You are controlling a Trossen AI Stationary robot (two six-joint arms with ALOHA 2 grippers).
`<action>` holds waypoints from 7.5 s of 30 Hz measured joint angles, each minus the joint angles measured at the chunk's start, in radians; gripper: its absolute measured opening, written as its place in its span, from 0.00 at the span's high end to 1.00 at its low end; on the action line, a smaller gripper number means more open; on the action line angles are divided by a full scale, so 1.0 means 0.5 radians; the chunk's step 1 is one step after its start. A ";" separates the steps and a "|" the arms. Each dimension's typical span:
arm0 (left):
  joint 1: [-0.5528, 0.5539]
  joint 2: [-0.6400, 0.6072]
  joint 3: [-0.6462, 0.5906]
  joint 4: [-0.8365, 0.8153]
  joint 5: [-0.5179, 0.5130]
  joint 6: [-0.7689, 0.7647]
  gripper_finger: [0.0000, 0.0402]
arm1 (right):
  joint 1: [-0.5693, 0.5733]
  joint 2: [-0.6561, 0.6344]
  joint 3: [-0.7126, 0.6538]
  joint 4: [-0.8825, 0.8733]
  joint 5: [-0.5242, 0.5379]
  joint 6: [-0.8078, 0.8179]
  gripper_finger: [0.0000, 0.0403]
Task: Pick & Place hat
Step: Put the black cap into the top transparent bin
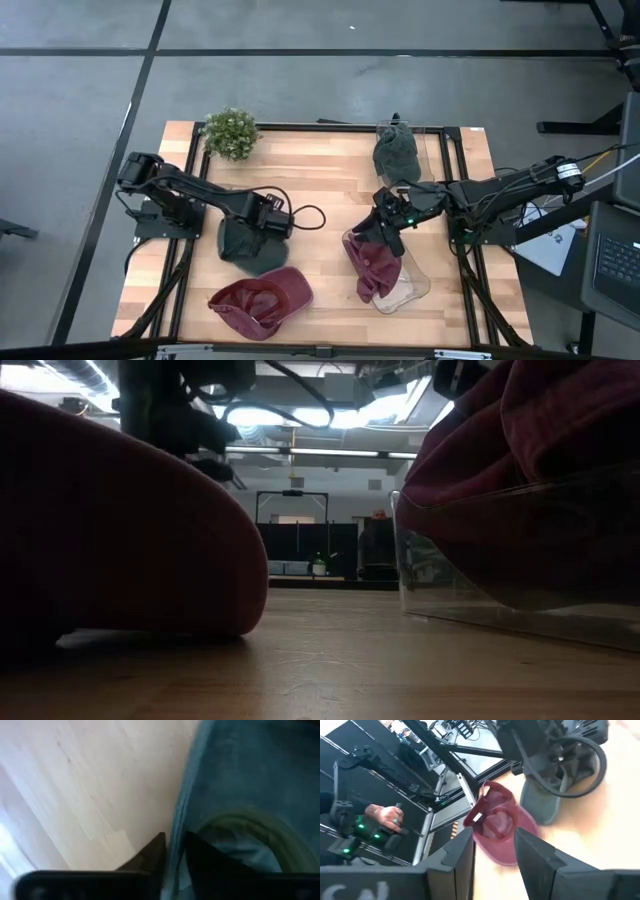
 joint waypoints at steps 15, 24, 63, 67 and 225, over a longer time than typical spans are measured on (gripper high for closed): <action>-0.132 -0.462 0.202 -0.021 -0.715 -0.246 0.98 | -0.204 0.000 0.000 0.007 0.145 0.055 0.65; -0.147 -0.606 0.580 0.378 -1.060 -0.059 0.98 | -0.325 0.001 0.001 0.141 0.145 -0.009 0.58; -0.042 -0.909 0.594 1.890 -1.097 -1.352 0.97 | -0.389 0.012 0.079 0.810 0.453 -1.620 0.36; -0.041 -0.869 0.594 2.029 -1.109 -1.408 0.97 | -0.402 0.038 0.158 0.809 0.428 -1.691 0.33; -0.091 -0.083 0.595 0.981 -1.678 0.041 0.98 | -0.996 0.584 0.692 0.018 -0.454 0.646 0.97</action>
